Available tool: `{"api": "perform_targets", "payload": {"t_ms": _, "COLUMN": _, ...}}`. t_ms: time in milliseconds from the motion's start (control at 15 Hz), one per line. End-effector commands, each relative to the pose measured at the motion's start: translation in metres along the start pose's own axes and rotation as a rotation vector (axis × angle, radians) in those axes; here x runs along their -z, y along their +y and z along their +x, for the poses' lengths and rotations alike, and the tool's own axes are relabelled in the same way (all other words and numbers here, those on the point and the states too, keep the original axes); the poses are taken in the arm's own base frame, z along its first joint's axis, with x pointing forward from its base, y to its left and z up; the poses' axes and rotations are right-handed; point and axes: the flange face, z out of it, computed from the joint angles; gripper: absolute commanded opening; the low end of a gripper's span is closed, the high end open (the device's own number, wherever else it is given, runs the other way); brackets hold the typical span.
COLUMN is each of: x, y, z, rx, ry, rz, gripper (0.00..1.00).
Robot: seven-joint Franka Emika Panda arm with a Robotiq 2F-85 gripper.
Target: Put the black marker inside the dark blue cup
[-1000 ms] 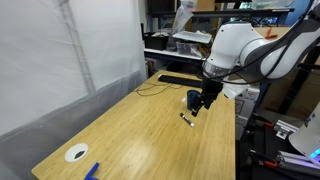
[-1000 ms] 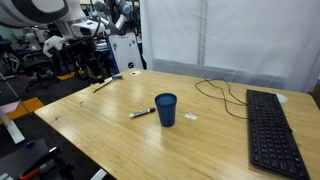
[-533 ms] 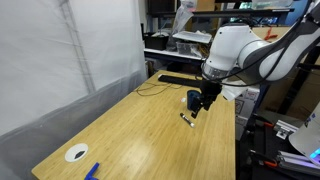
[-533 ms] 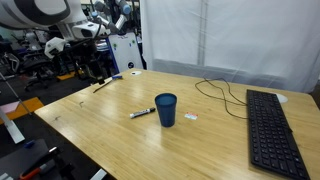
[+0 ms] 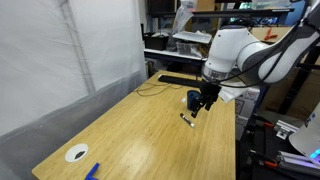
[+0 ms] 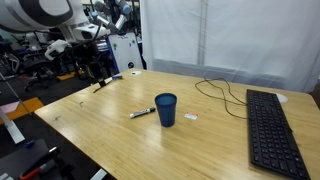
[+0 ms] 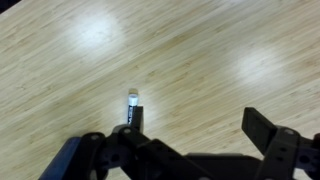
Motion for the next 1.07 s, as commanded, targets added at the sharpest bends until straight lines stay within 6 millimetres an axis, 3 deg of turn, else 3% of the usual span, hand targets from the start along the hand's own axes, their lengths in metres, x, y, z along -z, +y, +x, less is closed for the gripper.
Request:
{"api": "perform_targets", "payload": {"t_ms": 0, "x": -0.006, "y": 0.007, "z": 0.019, "rx": -0.121, "ry": 0.004, "rz": -0.072, "gripper": 1.00}}
{"api": "perform_targets", "payload": {"t_ms": 600, "x": -0.029, "y": 0.010, "z": 0.058, "rx": -0.236, "ry": -0.081, "rz": -0.136, "gripper": 1.00}}
{"api": "perform_targets", "payload": {"t_ms": 1000, "x": -0.025, "y": 0.021, "z": 0.072, "rx": -0.190, "ry": -0.088, "rz": -0.084, "gripper": 1.00}}
